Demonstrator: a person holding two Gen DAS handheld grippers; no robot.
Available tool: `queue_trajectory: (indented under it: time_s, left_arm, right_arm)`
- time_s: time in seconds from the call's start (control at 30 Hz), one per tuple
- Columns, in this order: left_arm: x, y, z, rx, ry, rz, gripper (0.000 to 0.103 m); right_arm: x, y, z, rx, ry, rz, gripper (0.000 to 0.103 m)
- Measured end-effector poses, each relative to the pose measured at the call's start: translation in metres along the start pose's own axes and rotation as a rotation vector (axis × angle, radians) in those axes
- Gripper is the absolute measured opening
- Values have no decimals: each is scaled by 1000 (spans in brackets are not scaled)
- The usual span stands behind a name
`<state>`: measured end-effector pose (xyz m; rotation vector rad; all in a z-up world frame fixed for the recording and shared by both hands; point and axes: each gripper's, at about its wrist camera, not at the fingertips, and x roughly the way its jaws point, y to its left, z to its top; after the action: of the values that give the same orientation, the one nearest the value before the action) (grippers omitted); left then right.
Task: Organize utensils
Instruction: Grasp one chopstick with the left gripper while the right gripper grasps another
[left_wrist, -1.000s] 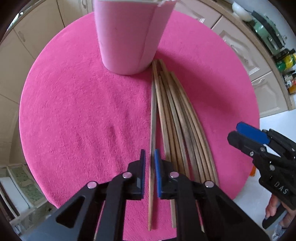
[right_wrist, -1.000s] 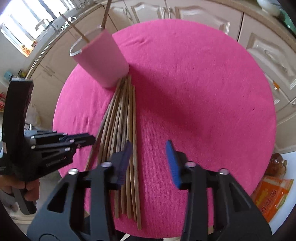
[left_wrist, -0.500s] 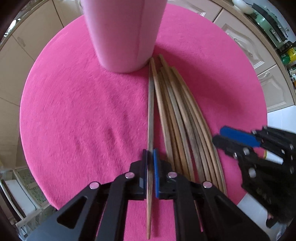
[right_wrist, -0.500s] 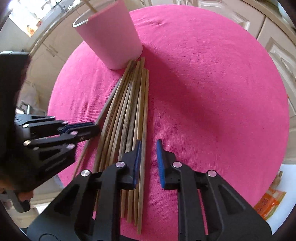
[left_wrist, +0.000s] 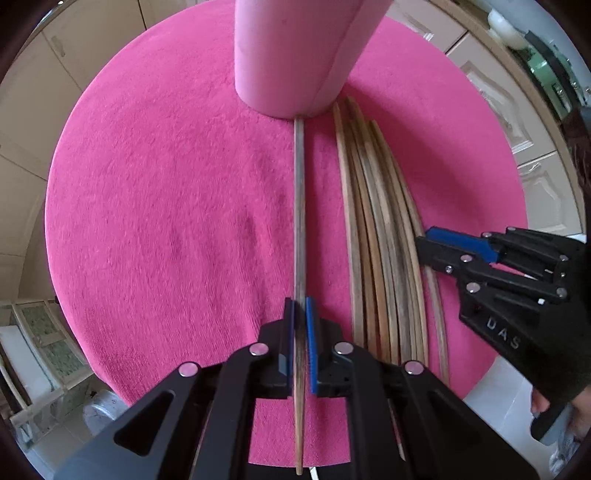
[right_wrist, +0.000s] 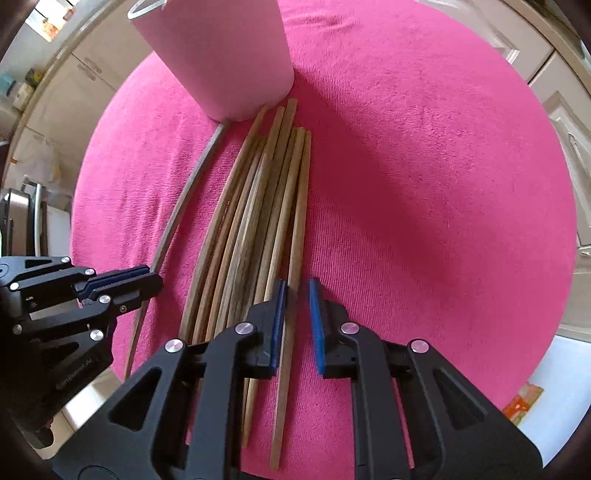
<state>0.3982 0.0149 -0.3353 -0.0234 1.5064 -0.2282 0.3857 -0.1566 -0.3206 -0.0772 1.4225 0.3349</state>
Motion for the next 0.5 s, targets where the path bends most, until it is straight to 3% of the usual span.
queue_trajectory:
  time_s: [0.13, 0.2, 0.5]
  left_arm:
    - [5, -1, 11, -12, 38, 21, 7]
    - [5, -3, 13, -7, 41, 23, 7]
    - [-16, 5, -9, 18, -40, -46, 6]
  right_arm:
    - [3, 3, 14, -7, 29, -12, 8]
    - [5, 1, 17, 19, 28, 24, 7]
    - [-12, -38, -5, 143, -19, 125, 6]
